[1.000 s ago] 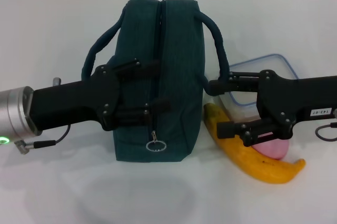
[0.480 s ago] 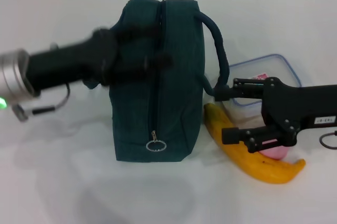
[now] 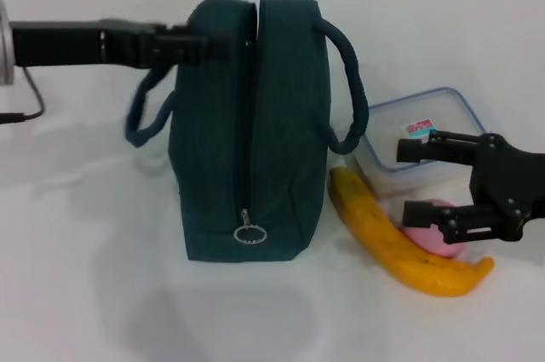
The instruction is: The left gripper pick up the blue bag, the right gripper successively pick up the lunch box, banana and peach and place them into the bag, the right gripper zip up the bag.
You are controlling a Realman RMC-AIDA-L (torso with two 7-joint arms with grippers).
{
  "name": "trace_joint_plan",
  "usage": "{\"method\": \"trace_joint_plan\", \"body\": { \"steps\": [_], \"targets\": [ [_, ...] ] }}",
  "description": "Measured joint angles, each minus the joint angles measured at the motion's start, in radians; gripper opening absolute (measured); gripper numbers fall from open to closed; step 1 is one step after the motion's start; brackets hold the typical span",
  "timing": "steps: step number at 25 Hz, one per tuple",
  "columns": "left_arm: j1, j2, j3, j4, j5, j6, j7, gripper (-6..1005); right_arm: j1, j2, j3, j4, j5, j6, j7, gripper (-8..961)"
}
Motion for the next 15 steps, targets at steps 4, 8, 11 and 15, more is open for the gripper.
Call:
{"method": "trace_joint_plan", "body": {
  "steps": [4, 8, 11, 15],
  "targets": [
    [0.000, 0.004, 0.001, 0.060, 0.068, 0.015, -0.089, 879, -0.016, -0.002, 0.019, 0.000, 0.001, -0.009, 0.000, 836],
    [0.005, 0.004, -0.002, 0.177, 0.128, 0.029, -0.191, 864, -0.018, -0.003, 0.021, 0.000, 0.002, -0.011, 0.000, 833],
    [-0.001, 0.009, -0.002, 0.185, 0.177, 0.032, -0.221, 849, -0.020, -0.002, 0.021, 0.000, 0.002, -0.009, 0.000, 830],
    [-0.005, 0.009, 0.002, 0.179, 0.194, 0.046, -0.248, 829, -0.022, -0.001, 0.021, 0.000, 0.002, -0.009, 0.000, 827]
  ]
}}
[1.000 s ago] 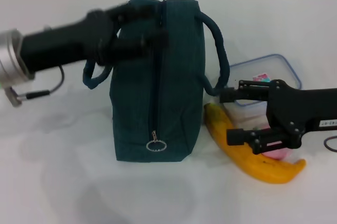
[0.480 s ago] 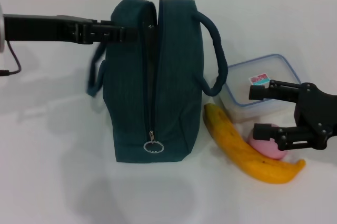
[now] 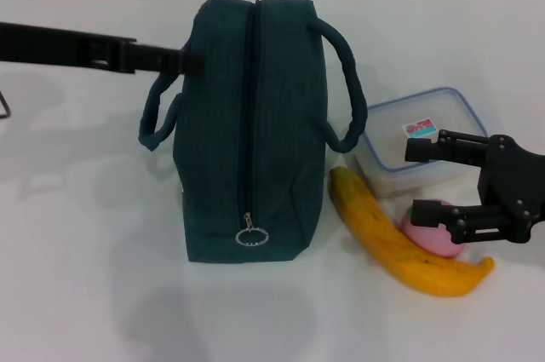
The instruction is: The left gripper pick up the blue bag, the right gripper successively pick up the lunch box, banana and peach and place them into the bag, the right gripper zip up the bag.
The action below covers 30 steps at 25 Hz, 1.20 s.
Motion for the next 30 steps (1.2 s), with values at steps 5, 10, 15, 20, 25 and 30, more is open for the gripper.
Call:
{"method": "trace_joint_plan", "body": {
  "steps": [5, 10, 15, 20, 25, 30],
  "targets": [
    [-0.038, 0.001, 0.002, -0.051, 0.003, 0.070, -0.048, 804, -0.001, 0.001, -0.001, 0.000, -0.002, -0.001, 0.000, 823],
    [-0.089, 0.005, 0.001, -0.114, 0.033, 0.081, -0.067, 779, -0.006, 0.005, -0.008, 0.000, -0.008, -0.002, 0.000, 819],
    [-0.113, 0.007, -0.002, -0.143, 0.041, 0.062, -0.061, 754, -0.031, 0.008, -0.006, 0.000, -0.008, -0.009, -0.007, 815],
    [-0.137, 0.020, -0.003, -0.184, 0.049, 0.048, -0.030, 729, -0.054, 0.008, -0.003, 0.000, -0.006, -0.026, -0.017, 811],
    [-0.169, 0.037, -0.003, -0.268, 0.063, 0.049, -0.029, 574, -0.067, 0.008, -0.003, 0.012, -0.009, -0.036, -0.038, 807],
    [-0.176, 0.038, -0.003, -0.280, 0.080, 0.047, -0.027, 358, -0.065, 0.007, -0.002, 0.013, -0.003, -0.051, -0.039, 804]
  ]
}}
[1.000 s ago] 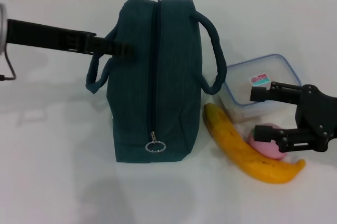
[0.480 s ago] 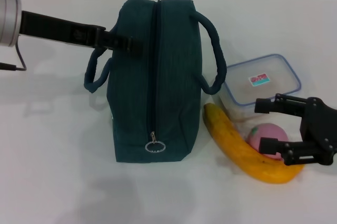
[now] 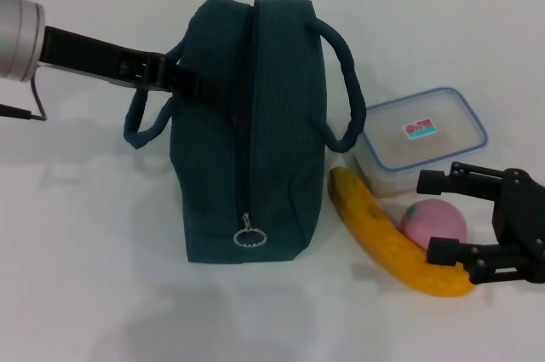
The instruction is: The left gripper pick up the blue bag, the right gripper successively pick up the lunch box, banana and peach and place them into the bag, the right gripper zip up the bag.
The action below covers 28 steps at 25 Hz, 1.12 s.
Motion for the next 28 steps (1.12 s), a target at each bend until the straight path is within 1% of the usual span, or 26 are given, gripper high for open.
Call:
{"method": "trace_joint_plan", "body": {
  "steps": [3, 7, 9, 10, 11, 12, 13, 15, 16, 17, 19, 21, 24, 28],
  "targets": [
    [0.000, -0.005, -0.001, 0.002, -0.001, -0.001, 0.001, 238, 0.001, 0.002, 0.000, 0.000, 0.001, -0.011, 0.000, 801],
    [0.000, -0.010, -0.001, 0.000, -0.003, -0.001, 0.010, 167, -0.002, 0.010, 0.021, 0.021, 0.029, -0.012, 0.000, 798],
    [0.002, -0.015, -0.001, 0.000, -0.006, -0.005, 0.013, 131, -0.003, 0.009, 0.059, 0.055, 0.048, -0.012, 0.001, 796],
    [0.003, -0.019, -0.001, 0.000, -0.006, -0.009, 0.012, 113, -0.003, 0.009, 0.059, 0.055, 0.048, -0.012, 0.001, 796],
    [0.003, -0.023, -0.001, -0.001, -0.005, -0.012, 0.009, 95, -0.001, 0.007, 0.096, 0.085, 0.054, -0.007, 0.003, 795],
    [0.004, -0.026, -0.001, 0.000, -0.003, -0.014, 0.008, 78, 0.004, 0.000, 0.214, 0.162, 0.057, 0.015, 0.012, 794],
    [0.005, -0.031, -0.001, 0.000, -0.002, -0.016, 0.008, 60, 0.004, -0.002, 0.255, 0.186, 0.058, 0.026, 0.016, 793],
    [0.005, -0.036, -0.001, 0.002, 0.000, -0.016, 0.012, 41, 0.000, -0.006, 0.385, 0.254, 0.058, 0.072, 0.034, 792],
    [0.006, -0.038, -0.001, 0.002, 0.000, -0.016, 0.014, 40, -0.003, -0.007, 0.414, 0.270, 0.058, 0.092, 0.041, 791],
    [0.006, -0.038, -0.001, 0.002, 0.000, -0.016, 0.016, 39, -0.010, -0.008, 0.487, 0.302, 0.058, 0.139, 0.057, 790],
    [0.007, -0.040, 0.002, 0.003, 0.000, -0.016, 0.021, 37, -0.027, -0.007, 0.582, 0.333, 0.058, 0.235, 0.085, 789],
    [0.009, -0.042, 0.005, 0.002, 0.000, -0.016, 0.027, 37, -0.041, -0.001, 0.625, 0.345, 0.058, 0.314, 0.099, 787],
    [0.011, -0.045, 0.007, 0.000, 0.000, -0.016, 0.042, 37, -0.044, 0.010, 0.624, 0.349, 0.056, 0.418, 0.101, 785],
    [0.011, -0.050, 0.007, -0.001, 0.000, -0.016, 0.055, 37, -0.011, 0.018, 0.613, 0.399, 0.046, 0.555, 0.091, 782]
  ]
}}
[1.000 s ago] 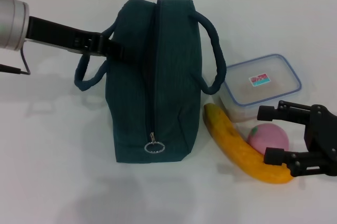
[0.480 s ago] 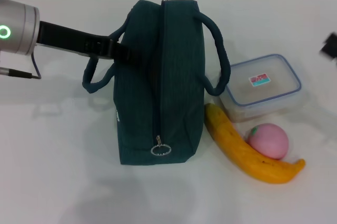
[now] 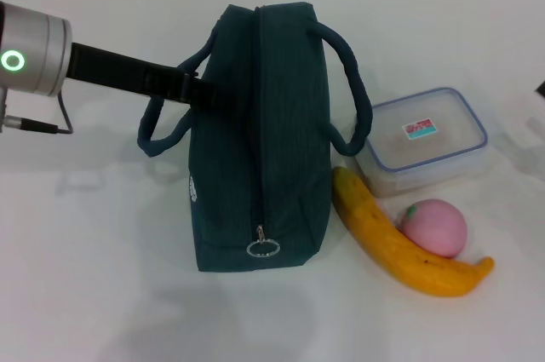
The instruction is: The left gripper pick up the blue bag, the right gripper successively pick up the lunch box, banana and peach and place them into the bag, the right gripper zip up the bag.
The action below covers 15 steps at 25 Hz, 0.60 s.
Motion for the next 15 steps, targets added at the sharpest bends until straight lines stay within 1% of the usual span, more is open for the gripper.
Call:
{"method": "trace_joint_plan", "body": {
  "steps": [3, 9, 15],
  "targets": [
    [-0.001, -0.006, 0.000, 0.000, 0.000, 0.000, 0.007, 37, 0.028, 0.004, -0.036, 0.024, -0.002, 0.044, -0.002, 779],
    [0.000, -0.011, 0.000, -0.001, 0.000, 0.001, 0.026, 38, 0.074, 0.008, -0.096, 0.059, -0.004, 0.073, -0.002, 774],
    [0.003, -0.011, 0.000, -0.001, 0.000, 0.000, 0.032, 38, 0.091, 0.010, -0.110, 0.068, -0.005, 0.079, 0.000, 770]
  ]
}}
